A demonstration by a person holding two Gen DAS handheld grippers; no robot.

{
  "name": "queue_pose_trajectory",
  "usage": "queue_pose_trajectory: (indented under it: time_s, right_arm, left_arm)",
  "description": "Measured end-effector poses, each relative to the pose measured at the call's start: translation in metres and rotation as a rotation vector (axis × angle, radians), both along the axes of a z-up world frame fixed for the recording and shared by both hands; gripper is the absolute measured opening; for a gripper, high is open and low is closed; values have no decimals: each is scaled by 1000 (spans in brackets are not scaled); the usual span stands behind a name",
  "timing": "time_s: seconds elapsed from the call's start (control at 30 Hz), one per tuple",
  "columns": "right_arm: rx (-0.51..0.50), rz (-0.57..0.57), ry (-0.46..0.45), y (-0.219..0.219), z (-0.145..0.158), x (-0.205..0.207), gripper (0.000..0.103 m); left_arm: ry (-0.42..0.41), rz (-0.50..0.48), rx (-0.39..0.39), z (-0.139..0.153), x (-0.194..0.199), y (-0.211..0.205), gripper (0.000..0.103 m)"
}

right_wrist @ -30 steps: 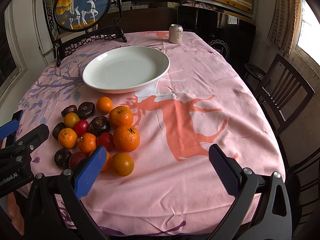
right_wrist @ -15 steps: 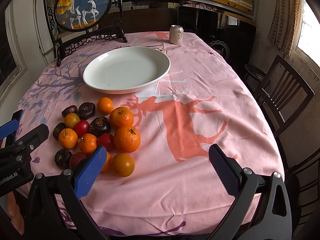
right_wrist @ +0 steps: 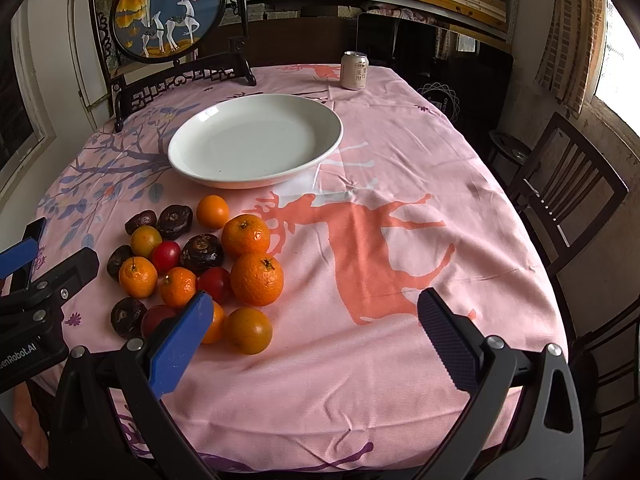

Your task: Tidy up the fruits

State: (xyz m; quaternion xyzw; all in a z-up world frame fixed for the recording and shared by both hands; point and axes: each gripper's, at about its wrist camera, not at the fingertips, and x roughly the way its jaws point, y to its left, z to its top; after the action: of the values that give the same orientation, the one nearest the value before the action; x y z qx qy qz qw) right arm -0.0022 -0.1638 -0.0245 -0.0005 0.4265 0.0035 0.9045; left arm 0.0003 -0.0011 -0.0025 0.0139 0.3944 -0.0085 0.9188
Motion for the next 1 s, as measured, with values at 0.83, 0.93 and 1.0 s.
queue_pose_trajectory:
  time_s: [0.83, 0.93, 1.0]
  right_arm:
    - [145, 275, 80, 20, -63, 4, 48]
    - [207, 277, 78, 15, -65, 9, 37]
    - [205, 268, 65, 12, -61, 5, 37]
  left_arm:
    - [150, 46, -3, -55, -20, 43, 101]
    - [186, 49, -19, -64, -16, 44, 101]
    - [193, 51, -19, -68, -14, 43, 101]
